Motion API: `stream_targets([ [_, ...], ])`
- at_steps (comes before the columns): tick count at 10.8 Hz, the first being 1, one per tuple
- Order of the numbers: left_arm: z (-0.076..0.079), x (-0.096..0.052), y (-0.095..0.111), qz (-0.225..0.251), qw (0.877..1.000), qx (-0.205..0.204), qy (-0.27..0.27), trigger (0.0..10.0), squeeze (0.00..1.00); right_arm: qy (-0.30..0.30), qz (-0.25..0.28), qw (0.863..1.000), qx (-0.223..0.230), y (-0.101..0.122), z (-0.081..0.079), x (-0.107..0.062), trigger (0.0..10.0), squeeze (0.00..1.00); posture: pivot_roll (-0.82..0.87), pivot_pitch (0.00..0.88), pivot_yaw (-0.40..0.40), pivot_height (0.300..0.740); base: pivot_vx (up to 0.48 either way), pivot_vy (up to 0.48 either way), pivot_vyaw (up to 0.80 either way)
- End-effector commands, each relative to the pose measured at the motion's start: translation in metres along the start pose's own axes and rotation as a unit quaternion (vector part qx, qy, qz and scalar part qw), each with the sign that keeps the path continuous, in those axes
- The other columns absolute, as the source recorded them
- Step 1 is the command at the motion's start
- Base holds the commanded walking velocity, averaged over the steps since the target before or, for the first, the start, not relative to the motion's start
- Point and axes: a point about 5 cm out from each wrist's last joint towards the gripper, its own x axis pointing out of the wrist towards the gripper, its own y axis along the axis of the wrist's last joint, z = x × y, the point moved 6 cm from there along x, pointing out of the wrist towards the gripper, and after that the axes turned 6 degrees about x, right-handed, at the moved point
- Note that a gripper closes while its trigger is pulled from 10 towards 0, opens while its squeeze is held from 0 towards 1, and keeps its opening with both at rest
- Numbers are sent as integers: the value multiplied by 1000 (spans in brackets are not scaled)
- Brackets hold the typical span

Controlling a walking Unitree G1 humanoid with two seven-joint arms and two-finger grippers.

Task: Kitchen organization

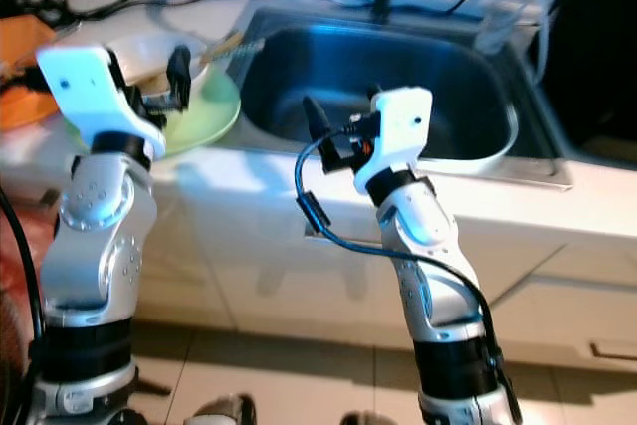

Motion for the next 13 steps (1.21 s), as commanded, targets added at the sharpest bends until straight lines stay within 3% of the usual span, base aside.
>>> stream_targets([
  [1,4,1,8,13,1000,2,-5,10000,0,-6,16,1000,-8,9,4,0,10000,0,-15,102,-54,740,465,0,0],
  [7,-2,2,20,36,999,5,12,10000,0,-2,27,999,-19,15,2,1,10000,0,-15,108,-56,740,463,0,0],
  [10,-2,0,28,55,998,8,14,10000,0,0,27,999,-21,15,2,1,10000,0,-14,108,-57,740,0,0,0],
  [13,-14,-6,20,48,997,53,43,10000,0,3,29,999,-21,15,1,1,10000,0,-5,105,-59,740,0,0,0],
])
